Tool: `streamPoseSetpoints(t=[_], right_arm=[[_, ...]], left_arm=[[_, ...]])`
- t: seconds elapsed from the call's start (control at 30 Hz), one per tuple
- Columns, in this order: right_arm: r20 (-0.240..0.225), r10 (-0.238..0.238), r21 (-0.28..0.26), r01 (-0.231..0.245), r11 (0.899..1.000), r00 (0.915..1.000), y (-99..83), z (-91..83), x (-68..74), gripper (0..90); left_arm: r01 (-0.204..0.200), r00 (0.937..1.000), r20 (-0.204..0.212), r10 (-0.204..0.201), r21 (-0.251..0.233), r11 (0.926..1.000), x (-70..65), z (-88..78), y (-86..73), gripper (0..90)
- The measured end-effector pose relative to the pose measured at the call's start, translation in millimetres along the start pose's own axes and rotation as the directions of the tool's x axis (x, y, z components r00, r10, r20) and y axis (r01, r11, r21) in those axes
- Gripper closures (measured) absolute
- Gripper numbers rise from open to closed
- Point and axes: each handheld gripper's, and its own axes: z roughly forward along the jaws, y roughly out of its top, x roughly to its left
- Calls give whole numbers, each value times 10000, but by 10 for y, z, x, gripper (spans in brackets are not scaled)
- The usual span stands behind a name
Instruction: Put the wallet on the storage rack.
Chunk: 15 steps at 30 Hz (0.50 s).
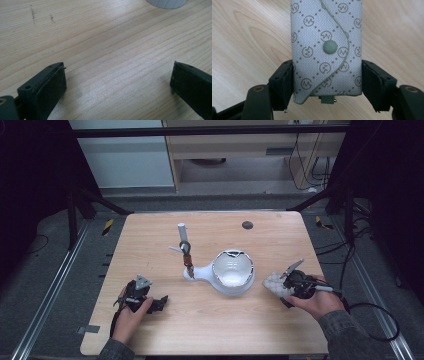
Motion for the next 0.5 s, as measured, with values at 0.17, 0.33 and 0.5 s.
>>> streamPoseSetpoints(t=[0.17, 0.33, 0.5], right_arm=[[271, -691, -151, 696, 9975, 9972, 110, -194, 72, 316], [493, -1222, -231, 1234, 9921, 9913, 226, -351, 144, 316], [646, -1758, -234, 1776, 9838, 9823, 383, -474, 235, 315]], left_arm=[[0, 10000, -2, 0, 0, 10000, 0, 0, 0, 0], [-1, 10000, -2, 1, 1, 10000, 0, 0, 0, 0], [-5, 10000, 1, 5, -1, 10000, -1, 0, -1, 0]])
